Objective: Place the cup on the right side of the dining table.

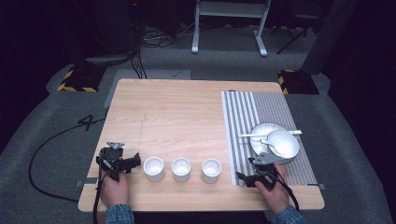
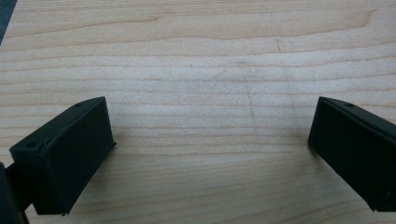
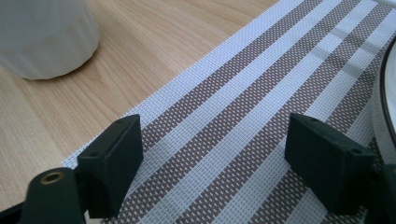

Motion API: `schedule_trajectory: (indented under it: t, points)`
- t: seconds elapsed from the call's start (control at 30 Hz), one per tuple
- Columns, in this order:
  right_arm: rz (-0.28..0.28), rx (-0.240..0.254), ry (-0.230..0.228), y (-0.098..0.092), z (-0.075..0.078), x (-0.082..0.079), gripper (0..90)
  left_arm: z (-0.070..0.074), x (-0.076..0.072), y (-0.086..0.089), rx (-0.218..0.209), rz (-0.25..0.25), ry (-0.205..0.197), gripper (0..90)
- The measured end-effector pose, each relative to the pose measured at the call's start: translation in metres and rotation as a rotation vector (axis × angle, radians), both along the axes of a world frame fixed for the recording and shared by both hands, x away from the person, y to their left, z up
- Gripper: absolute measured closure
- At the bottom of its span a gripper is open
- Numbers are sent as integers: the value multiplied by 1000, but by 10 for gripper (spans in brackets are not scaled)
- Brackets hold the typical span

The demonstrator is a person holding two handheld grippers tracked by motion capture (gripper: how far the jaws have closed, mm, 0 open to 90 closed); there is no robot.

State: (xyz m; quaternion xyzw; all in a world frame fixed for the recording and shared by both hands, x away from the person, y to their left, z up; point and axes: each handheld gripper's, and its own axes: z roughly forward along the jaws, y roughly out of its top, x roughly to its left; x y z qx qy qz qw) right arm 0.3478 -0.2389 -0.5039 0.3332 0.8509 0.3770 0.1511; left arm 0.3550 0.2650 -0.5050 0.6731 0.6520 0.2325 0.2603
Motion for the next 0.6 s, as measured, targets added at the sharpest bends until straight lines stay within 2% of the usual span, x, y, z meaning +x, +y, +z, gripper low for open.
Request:
schedule_trajectory:
  t: [0.6]
  points:
    - [-9,-2,0,0,0,0,178,0,0,0,0,1,0,2]
